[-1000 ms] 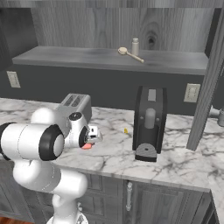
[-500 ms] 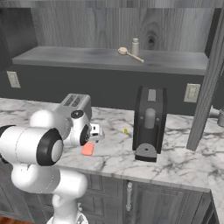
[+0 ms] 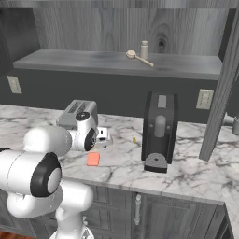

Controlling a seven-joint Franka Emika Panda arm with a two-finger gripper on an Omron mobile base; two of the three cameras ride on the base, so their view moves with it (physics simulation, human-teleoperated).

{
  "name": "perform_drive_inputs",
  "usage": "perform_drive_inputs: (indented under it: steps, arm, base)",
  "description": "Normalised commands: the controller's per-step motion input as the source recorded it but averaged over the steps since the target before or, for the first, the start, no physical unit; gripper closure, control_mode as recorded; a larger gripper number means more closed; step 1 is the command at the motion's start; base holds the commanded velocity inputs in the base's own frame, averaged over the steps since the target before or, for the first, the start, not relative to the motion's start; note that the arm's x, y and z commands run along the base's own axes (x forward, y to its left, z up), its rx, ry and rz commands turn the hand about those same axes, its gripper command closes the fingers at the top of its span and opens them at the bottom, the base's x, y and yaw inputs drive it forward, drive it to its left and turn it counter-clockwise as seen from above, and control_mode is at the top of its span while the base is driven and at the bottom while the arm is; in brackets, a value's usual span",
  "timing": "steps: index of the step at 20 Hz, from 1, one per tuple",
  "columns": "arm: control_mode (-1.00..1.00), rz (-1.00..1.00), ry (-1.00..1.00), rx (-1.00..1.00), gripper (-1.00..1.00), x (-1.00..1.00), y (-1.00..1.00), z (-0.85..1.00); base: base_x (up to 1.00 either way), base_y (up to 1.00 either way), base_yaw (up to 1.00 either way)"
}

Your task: Pick the bar soap and dish brush from the cabinet and place them on the counter.

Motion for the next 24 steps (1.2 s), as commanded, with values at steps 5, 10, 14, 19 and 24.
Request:
perform_drive_inputs:
  steps: [5, 10, 14, 19, 24]
  arm:
    - [-1.00, -0.01, 0.00, 0.00, -1.00, -0.18, -0.02, 0.32]
    - [-1.00, 0.00, 0.00, 0.00, -1.00, -0.21, 0.00, 0.42]
    - [-1.00, -0.02, -0.03, 0.00, -1.00, -0.28, -0.04, 0.53]
    - [-1.00, -0.03, -0.06, 0.00, -1.00, -0.29, -0.08, 0.56]
    - [-1.00, -0.03, -0.07, 0.00, -1.00, -0.29, -0.13, 0.53]
  base:
    - [0.00, 0.00, 0.00]
    - [0.00, 0.00, 0.00]
    - [0.00, 0.00, 0.00]
    - [0.00, 0.00, 0.00]
    - [0.00, 0.00, 0.00]
